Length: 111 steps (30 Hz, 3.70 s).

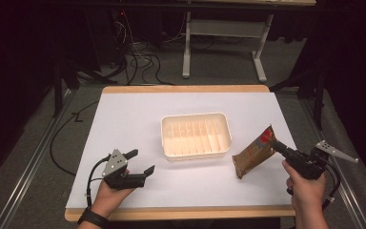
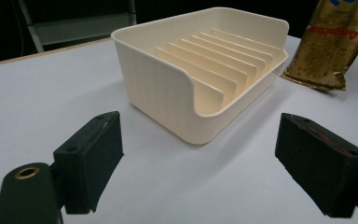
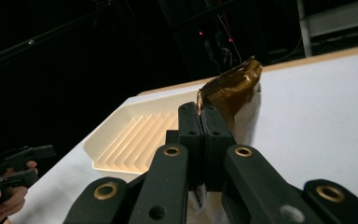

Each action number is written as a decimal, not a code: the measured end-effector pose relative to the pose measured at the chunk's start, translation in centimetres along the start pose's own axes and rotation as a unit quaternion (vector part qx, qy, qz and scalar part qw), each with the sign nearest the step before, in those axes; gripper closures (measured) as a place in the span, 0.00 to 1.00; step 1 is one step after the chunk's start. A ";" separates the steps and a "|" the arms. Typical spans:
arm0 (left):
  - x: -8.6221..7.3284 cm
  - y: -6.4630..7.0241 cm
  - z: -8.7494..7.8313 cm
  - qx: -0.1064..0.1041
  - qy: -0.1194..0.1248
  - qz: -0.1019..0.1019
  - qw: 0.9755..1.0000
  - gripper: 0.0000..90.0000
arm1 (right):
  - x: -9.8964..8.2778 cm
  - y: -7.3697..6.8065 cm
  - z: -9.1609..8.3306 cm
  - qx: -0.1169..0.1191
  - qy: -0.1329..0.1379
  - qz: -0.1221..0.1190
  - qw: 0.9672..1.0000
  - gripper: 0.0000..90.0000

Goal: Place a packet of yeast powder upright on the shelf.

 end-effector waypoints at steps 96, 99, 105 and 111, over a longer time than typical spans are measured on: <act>0.3 -0.4 -0.8 0.002 0.015 -0.004 1.000 0.17 | 8.3 -10.8 5.8 0.085 0.039 -0.116 0.989 1.00; 0.3 -0.3 -0.8 0.002 0.016 -0.003 1.000 0.17 | 8.1 -10.9 6.5 0.086 0.037 -0.115 0.989 1.00; 0.3 -0.3 -0.9 0.002 0.017 -0.002 1.000 0.17 | 7.9 -11.2 8.1 0.094 0.036 -0.108 0.989 1.00; 0.4 -0.4 -0.9 0.002 0.018 -0.003 1.000 0.17 | 7.8 -11.4 9.1 0.098 0.035 -0.105 0.989 1.00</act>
Point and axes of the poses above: each handheld gripper's, and its own axes: z roughly forward along the jaws, x roughly out of its top, y roughly to its right, the point moved 7 cm from there along z, roughly forward along the jaws, and after that the axes turned 3 degrees about x, right-handed, at the moved point
